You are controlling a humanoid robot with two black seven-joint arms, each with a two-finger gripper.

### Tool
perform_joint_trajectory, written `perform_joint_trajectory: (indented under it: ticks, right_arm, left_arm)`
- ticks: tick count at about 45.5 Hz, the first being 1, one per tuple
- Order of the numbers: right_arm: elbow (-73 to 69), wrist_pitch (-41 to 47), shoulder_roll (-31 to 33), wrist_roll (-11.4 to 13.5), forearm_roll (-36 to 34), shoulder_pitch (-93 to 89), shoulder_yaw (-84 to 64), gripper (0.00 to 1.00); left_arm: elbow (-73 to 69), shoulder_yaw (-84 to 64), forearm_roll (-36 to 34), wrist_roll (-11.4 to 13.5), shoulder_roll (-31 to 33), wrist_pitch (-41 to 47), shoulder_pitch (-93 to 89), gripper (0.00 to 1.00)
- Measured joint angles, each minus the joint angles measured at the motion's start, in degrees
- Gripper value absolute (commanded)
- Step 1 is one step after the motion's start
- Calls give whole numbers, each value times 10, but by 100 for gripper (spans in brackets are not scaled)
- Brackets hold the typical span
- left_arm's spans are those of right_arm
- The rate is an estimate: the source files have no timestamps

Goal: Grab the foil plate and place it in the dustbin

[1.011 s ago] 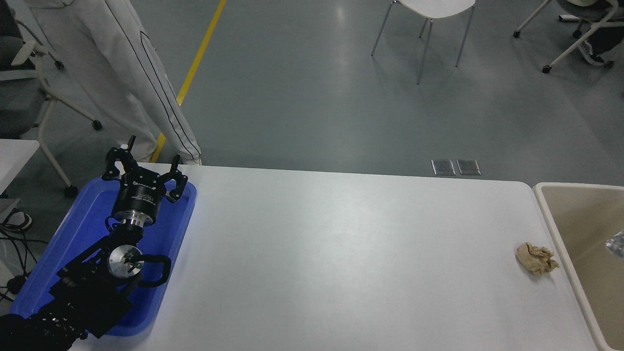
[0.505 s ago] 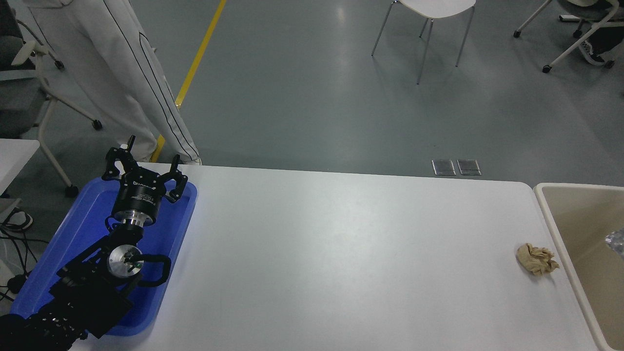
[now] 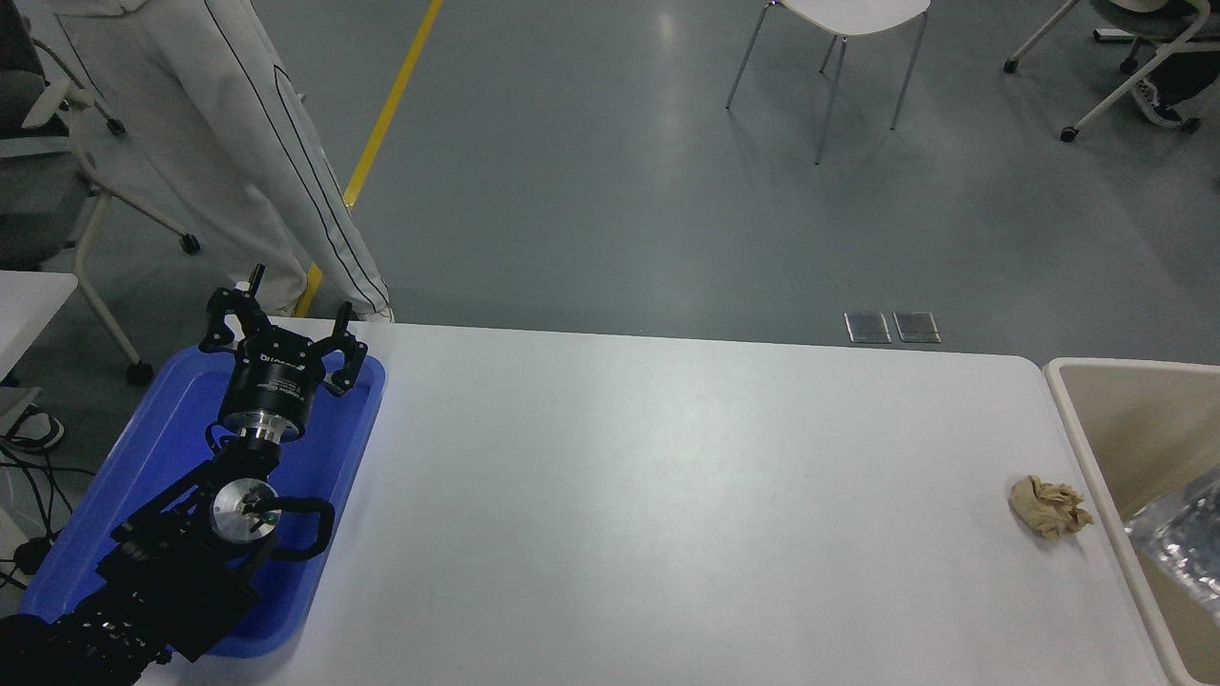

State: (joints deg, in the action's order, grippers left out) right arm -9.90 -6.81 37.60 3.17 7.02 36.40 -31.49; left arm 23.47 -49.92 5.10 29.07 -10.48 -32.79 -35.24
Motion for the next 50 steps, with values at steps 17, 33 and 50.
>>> perform_joint_trajectory:
  ticks: [17, 33, 50]
  right_arm:
    - [-27, -8, 4, 0, 2, 9, 1, 98]
    - [-122, -7, 48, 0, 6, 42, -2, 99]
    - [-326, 0, 135, -1, 65, 162, -57, 100]
  left_arm:
    - [0, 0, 0, 0, 0, 0, 0, 100]
    - [0, 0, 0, 0, 0, 0, 0, 100]
    - [0, 0, 0, -1, 0, 0, 0, 100]
